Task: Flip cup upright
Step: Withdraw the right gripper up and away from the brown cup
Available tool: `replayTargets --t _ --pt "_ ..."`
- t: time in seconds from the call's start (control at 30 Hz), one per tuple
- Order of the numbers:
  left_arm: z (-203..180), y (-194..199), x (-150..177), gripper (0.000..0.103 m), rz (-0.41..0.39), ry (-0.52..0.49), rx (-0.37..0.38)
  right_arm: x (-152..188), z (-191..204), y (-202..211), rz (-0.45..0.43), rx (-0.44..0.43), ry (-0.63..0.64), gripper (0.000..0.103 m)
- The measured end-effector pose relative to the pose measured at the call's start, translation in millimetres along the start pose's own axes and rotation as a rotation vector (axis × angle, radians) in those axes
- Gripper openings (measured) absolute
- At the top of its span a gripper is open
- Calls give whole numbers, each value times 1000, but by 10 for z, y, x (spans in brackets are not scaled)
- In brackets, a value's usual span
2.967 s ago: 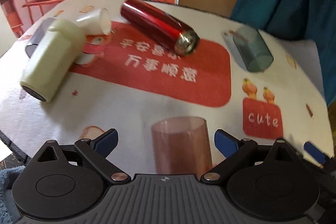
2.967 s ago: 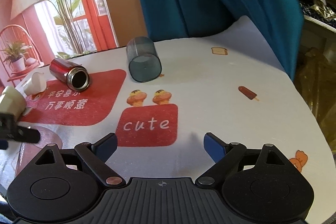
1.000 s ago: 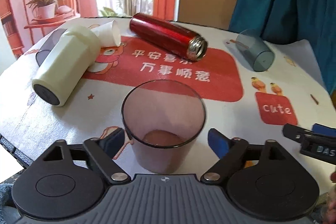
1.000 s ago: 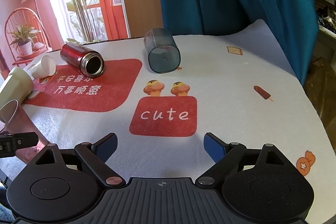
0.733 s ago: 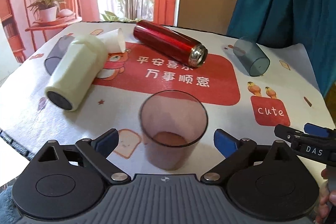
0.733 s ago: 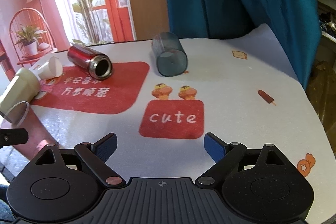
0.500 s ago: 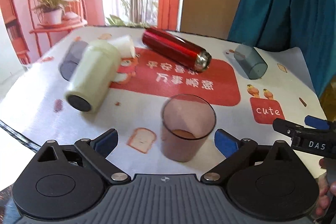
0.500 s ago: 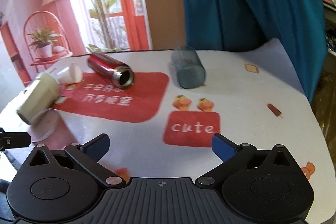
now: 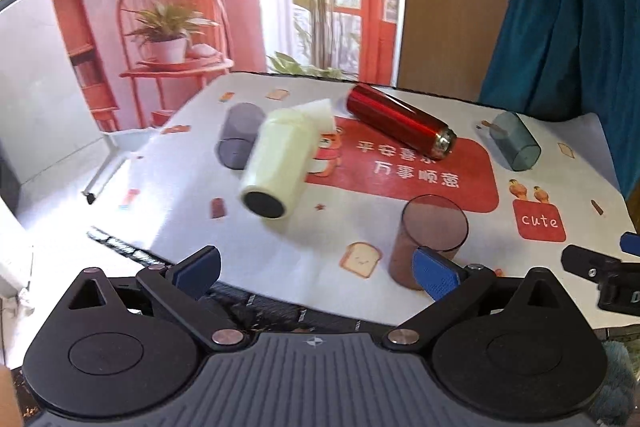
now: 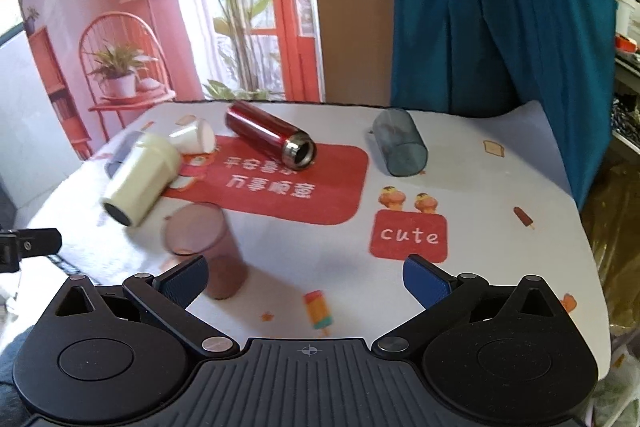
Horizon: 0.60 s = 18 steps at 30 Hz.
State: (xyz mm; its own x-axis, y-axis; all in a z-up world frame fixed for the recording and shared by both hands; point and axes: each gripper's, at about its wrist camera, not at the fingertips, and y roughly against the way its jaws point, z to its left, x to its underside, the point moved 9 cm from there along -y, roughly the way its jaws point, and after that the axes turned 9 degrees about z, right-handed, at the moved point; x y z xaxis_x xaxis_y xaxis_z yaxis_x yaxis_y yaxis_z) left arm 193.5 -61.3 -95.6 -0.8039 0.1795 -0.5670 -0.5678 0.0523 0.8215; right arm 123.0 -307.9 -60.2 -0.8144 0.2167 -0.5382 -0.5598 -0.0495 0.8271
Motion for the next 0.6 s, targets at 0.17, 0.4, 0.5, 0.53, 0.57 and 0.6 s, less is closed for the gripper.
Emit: replayTargets --t 0.17,0.4,0.5,0.53,0.57,0.6 --pt "192 397 114 103 -46 1 -17 60 179 350 -28 9 53 103" --pt "292 836 244 103 -110 -3 -63 225 328 697 -42 -2 78 103" --pt "263 888 321 103 -114 1 -60 297 302 772 -44 -1 59 103" --pt "246 891 357 103 -113 2 -57 318 283 789 -45 0 53 103" --pt "219 888 392 103 -115 1 -55 337 261 794 -45 0 47 103" --pt "191 886 423 103 -119 -3 -59 355 247 796 -43 2 41 103"
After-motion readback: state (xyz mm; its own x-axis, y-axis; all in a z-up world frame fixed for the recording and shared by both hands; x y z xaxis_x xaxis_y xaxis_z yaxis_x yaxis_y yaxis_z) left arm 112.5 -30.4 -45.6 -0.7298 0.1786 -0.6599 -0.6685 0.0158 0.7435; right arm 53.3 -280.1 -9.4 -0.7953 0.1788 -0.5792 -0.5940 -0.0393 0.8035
